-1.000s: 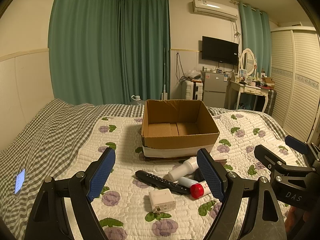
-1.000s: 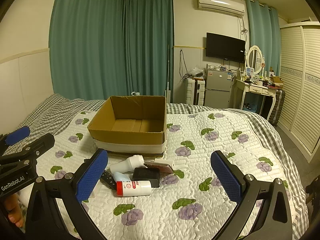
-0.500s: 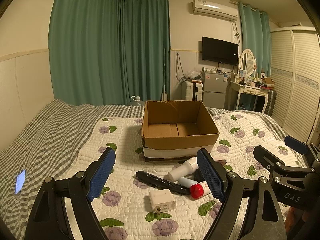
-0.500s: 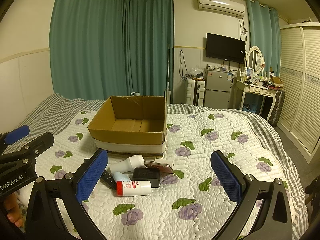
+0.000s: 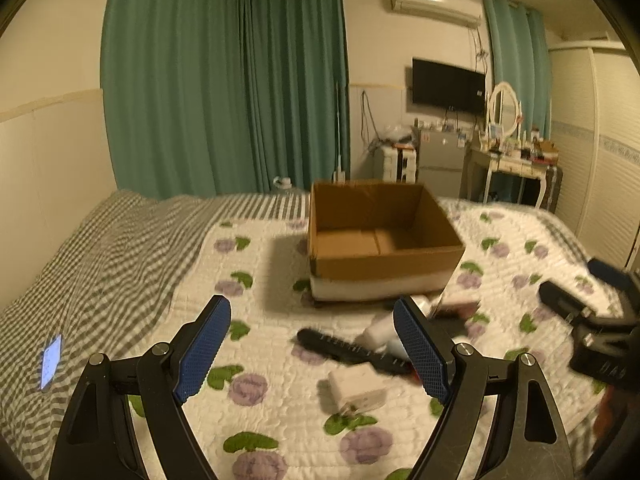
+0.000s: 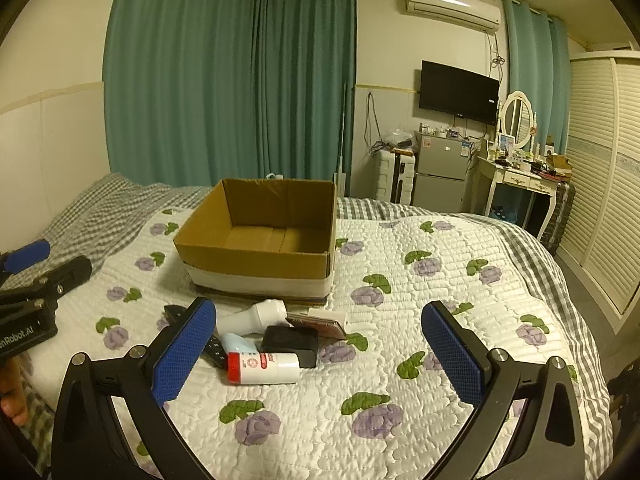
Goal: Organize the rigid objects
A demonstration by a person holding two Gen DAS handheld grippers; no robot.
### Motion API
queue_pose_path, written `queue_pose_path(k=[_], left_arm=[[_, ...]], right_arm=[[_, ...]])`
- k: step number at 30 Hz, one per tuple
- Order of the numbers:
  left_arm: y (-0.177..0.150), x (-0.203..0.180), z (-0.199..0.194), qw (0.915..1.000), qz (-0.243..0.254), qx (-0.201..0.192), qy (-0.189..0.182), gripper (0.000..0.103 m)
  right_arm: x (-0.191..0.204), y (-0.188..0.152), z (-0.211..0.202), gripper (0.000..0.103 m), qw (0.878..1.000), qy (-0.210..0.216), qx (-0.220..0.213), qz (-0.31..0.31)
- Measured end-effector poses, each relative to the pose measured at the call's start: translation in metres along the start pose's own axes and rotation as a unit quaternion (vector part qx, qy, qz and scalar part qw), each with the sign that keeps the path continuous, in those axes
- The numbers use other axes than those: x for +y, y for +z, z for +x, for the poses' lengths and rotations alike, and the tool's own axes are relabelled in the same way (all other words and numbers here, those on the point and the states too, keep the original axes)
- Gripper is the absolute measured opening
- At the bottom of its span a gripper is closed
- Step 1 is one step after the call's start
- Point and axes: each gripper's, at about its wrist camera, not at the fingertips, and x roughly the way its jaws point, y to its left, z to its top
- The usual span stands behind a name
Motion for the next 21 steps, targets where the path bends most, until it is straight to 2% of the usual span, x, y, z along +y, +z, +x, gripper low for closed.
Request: queue_pose_path(k=[7,11,19,20,21], left_arm=[[-0.033,-0.007,0.047,0.9964,0.004,0.084,-0.009,0.086],[-0.052,-0.029,0.076,0.9903,0.011,0.133,-0.040,0.086],[-0.073,-0.039,0.124,0.9778,0.003,0.206,-0.039,0.082],[-0.076,-0.040,0.126,0.9768,0.004,0.210,-0.042,0.075],[-0.078,-0.039,0.127,0.9758,0.001,0.213,-0.050,0.060]], right_arm=[[-0.003,-0.010,0.025,0.103,0.999,0.008,0.033,0.002],[-0.004,-0.015,0.038,0.103,0.999,0.010,0.051,0.002],[-0.007,-0.023,0.061,0.103,0.997,0.013,0.081,0.000],[-0.007,-0.024,0.064,0.103,0.996,0.015,0.086,-0.001],[-0.005,-0.025,0.066,0.103,0.996,0.016,0.089,-0.002]])
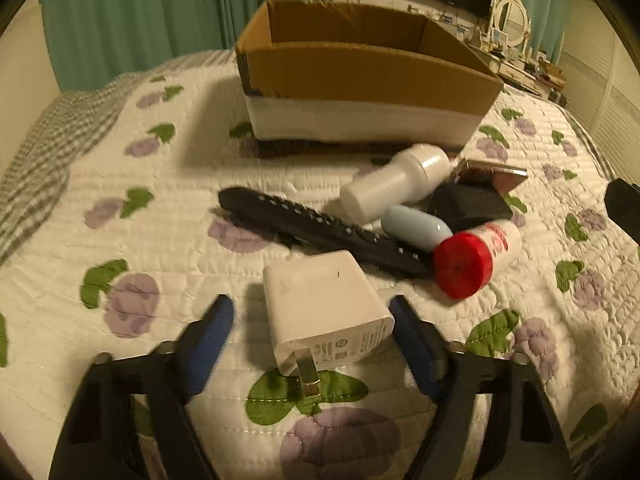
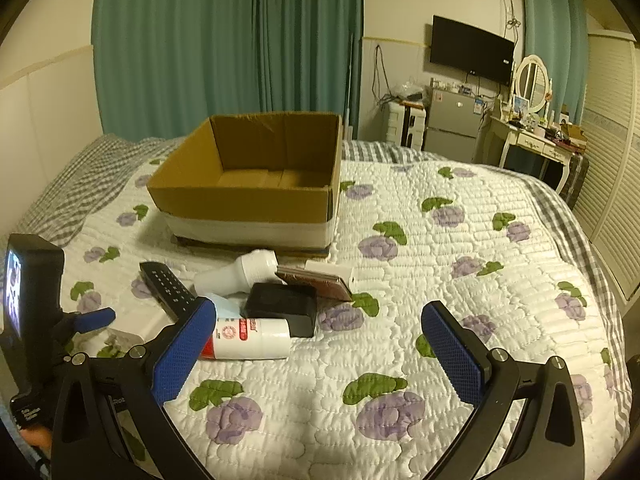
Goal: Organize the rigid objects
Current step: 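Grasp the white charger with the left tool while the right grasps the red-capped bottle, then carry both items over the box and open both tools to drop them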
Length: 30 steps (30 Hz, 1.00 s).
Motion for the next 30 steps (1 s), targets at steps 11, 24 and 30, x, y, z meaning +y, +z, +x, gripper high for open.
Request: queue_pose_path(k=[11,24,30], left_arm=[[0.008,0.015,-0.026,0.9991,-0.014,-0.041,-0.008,0.057],[0.010,0.026,-0.021,0.9986,-0.010,-0.052,0.002,0.057],[0.010,0.024,-0.027,0.9983,-0.010,-0.057,0.003,0.057]], right_arm=[[0.032,-0.004,0.043,0.103,0.995,0.050,0.072,-0.040],[0.053,-0.021,0.091,0.079,0.982,0.089,0.158,-0.049],[0.048,-0.013,0.070,0.079,0.987,0.095,0.124,-0.042]])
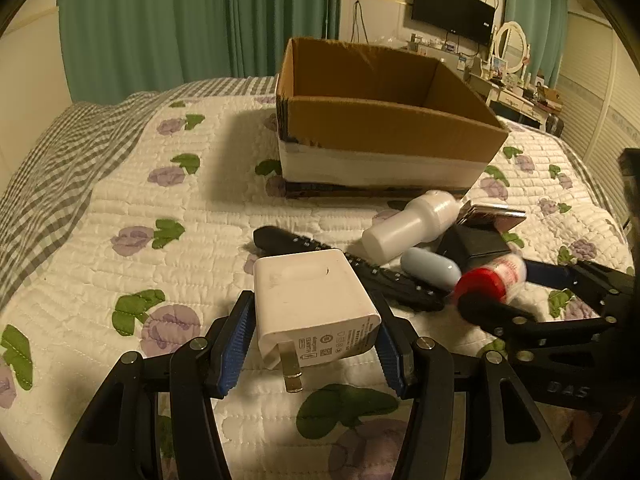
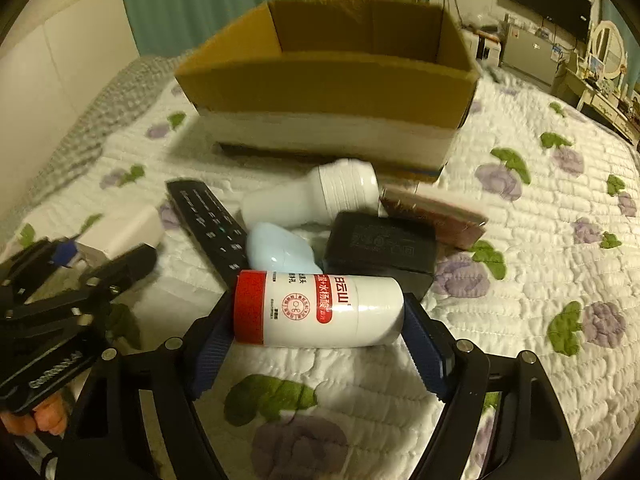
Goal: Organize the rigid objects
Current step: 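Carry both items over the box and open both tools to drop them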
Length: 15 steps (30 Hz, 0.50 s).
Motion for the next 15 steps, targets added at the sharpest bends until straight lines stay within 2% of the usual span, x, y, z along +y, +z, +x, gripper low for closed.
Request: queue_pose_path(k=[7,15], left_arm=[[0.030,-0.001,-0.026,0.9995,-0.010,-0.028,-0.006,0.057],[0.112,-0.014,-0.035,0.9962,0.011,-0.086,-0.010,0.057]], right_arm=[[-0.002,0.029,-0.057,0.079,0.997,-0.015,-0.070,-0.004],[-0.025,0.106,-0.080,0.079,0.990,-0.030,-0.137,-0.016]])
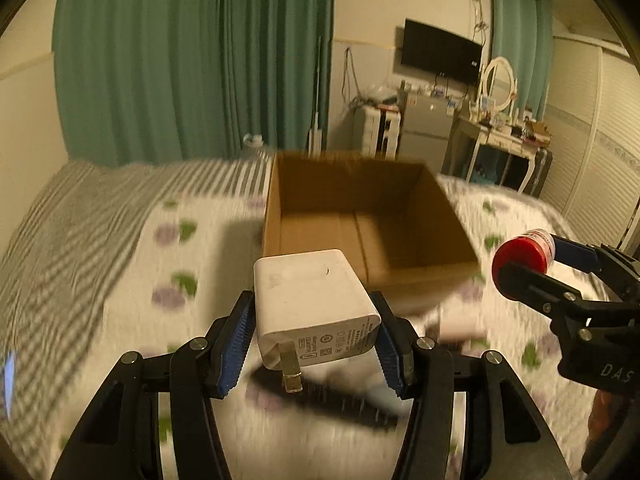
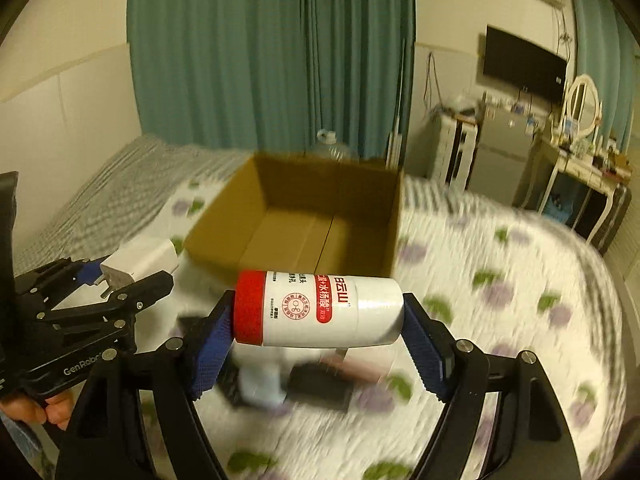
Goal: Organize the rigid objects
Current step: 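Carry both items over the box and open both tools to drop them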
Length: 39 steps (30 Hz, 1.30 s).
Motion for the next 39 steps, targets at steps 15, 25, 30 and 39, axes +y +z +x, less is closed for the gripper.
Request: queue_pose_path(k=[15,25,30,39], left_arm=[[0.049,-0.025,0.115,0.9994,0.031,0.014,-0.002,0.057],[0.051,-0.025,0.111,0.9984,0.056,-0.009,0.007,0.060],[0.055,-0.009,0.096,0.9983,0.049,-0.022,0.022,0.063],[0.058,0.008,0.099,0.9979,0.040,-0.030,0.043,0.064]], right_arm=[[-0.044,0.041,0.082,0.079,1.000,0.007,-0.012,0.020],[-0.049,0.040,0.078,0.079,1.000,0.006,-0.016,0.022],[-0.043,0.058,0.088,0.079,1.000,0.007,-0.020,0.009],[-0.029,0.081,0.139,0.079,1.000,-0.001,-0.006,-0.019]])
